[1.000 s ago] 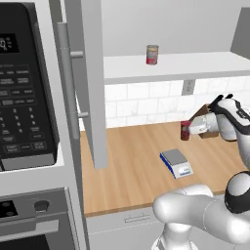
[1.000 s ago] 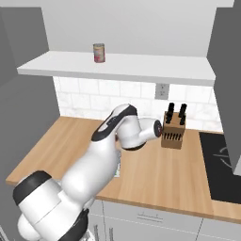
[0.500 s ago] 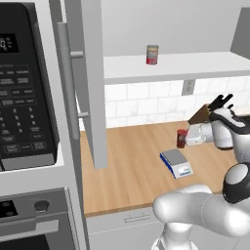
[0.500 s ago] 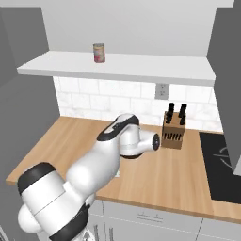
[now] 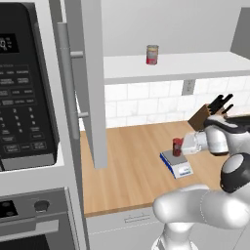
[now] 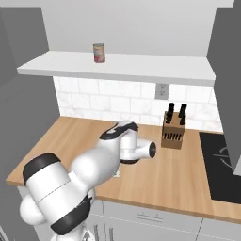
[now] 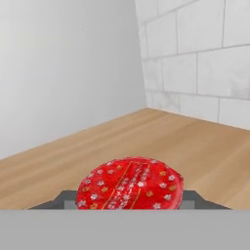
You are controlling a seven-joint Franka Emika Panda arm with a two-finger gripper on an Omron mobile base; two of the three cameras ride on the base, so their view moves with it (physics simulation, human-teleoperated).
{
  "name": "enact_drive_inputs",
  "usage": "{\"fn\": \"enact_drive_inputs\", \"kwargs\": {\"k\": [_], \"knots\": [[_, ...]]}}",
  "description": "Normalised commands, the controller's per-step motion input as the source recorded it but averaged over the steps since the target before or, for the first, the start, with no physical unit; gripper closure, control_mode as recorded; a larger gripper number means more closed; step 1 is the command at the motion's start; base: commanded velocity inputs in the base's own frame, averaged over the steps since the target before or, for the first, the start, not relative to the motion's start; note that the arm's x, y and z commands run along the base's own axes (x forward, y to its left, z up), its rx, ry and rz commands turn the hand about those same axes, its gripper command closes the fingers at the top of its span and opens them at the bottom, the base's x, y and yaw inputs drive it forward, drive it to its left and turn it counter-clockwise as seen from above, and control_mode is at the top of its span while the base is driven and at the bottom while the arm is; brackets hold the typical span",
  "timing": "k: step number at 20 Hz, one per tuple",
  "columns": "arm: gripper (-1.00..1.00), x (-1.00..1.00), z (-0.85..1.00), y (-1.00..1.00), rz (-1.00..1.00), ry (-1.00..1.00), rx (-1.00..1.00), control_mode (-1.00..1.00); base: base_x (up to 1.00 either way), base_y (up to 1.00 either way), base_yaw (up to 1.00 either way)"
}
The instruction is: Pick the yogurt and place it on the digital scale for weighing, and close the cabinet.
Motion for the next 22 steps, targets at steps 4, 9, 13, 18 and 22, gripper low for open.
{"fn": "enact_drive_inputs", "kwargs": {"k": [4, 9, 13, 18, 22], "knots": [[1.00, 0.02, -0.34, 0.00, 0.08, 0.00, 0.00, -1.00, 0.00, 0.00, 0.00], [1.00, 0.13, -0.34, 0.00, 0.06, 0.00, 0.00, -1.00, 0.00, 0.00, 0.00], [1.00, -0.03, -0.36, 0.07, 0.07, 0.00, 0.00, -1.00, 0.00, 0.00, 0.00], [-1.00, 0.00, -0.28, 0.16, 0.04, 0.00, 0.00, -1.00, 0.00, 0.00, 0.00], [-1.00, -0.03, -0.02, 0.03, 0.01, 0.00, 0.00, -1.00, 0.00, 0.00, 0.00]]}}
